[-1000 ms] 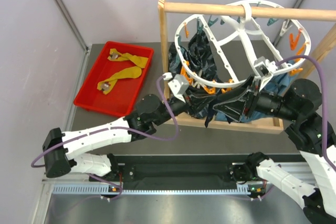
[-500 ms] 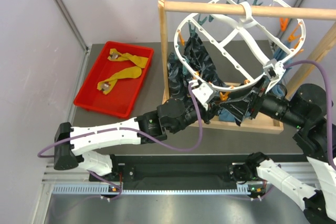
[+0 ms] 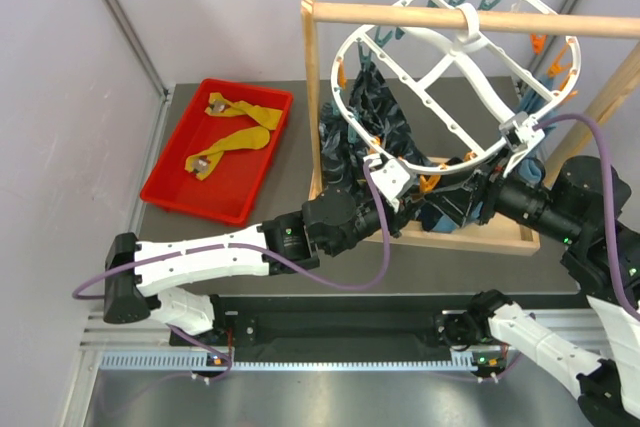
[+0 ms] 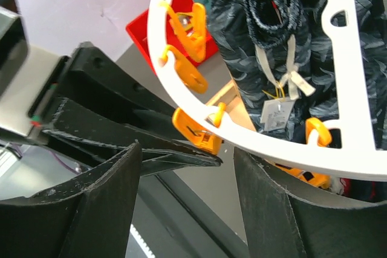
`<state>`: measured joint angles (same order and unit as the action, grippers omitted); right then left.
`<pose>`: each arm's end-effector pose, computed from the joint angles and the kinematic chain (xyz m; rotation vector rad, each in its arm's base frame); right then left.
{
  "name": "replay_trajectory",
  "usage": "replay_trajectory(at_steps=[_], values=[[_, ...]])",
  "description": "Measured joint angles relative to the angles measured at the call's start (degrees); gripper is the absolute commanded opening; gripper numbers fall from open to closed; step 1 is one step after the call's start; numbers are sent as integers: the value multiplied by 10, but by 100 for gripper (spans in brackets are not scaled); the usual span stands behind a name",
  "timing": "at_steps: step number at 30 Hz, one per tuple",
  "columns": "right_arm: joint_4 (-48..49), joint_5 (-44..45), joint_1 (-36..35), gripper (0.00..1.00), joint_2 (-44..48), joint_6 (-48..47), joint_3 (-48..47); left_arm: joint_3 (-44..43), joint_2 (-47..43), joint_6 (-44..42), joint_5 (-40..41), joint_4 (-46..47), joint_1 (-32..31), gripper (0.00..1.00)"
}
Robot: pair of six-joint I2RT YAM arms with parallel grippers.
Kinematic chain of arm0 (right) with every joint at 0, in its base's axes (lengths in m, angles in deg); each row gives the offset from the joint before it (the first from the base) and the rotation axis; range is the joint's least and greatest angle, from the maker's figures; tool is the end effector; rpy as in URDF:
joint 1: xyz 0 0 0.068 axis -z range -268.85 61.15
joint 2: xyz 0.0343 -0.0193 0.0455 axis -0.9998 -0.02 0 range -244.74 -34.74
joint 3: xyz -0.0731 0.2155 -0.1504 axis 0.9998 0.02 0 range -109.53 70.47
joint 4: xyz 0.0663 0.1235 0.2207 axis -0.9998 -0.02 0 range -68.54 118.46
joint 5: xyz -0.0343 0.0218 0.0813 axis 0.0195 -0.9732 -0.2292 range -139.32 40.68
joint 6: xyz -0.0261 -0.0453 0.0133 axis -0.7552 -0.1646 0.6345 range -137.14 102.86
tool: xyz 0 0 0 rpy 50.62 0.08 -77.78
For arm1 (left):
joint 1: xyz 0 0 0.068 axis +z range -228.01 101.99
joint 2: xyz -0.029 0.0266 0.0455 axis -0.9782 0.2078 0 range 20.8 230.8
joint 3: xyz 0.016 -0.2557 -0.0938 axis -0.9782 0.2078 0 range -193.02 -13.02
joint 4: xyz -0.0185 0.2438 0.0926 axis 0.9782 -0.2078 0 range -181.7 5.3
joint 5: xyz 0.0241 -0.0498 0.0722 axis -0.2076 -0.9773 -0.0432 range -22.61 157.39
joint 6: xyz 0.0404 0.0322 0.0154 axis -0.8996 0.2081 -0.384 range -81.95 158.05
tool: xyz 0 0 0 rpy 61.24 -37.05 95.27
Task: Clip the socks to the hanger
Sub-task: Open the clamp at the hanger.
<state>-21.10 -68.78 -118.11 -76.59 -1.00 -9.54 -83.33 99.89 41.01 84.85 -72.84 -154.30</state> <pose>0.0678 0.0516 0.4669 -0.4626 1.7831 0.8648 0.0883 -0.3172 0.4004 0.7307 1.4057 -0.8676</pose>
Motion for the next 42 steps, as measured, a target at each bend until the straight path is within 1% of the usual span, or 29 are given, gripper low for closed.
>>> replay_trajectory(at_steps=[6,13,21,33,39,42], values=[[-6,12,0,58,-5,-5,1,-5,1,-1,0,0,-2,0],[27,14,0,52,-3,8,31,-17,8,-1,1,-5,-2,0],[53,40,0,50,3,32,50,-33,19,-2,14,-17,-3,0],[59,66,0,48,1,56,54,-56,40,-2,40,-29,-7,0],[63,76,0,42,0,67,54,-68,52,-3,50,-33,-10,0],[65,80,0,34,-2,71,54,-69,52,-4,53,-36,-10,0]])
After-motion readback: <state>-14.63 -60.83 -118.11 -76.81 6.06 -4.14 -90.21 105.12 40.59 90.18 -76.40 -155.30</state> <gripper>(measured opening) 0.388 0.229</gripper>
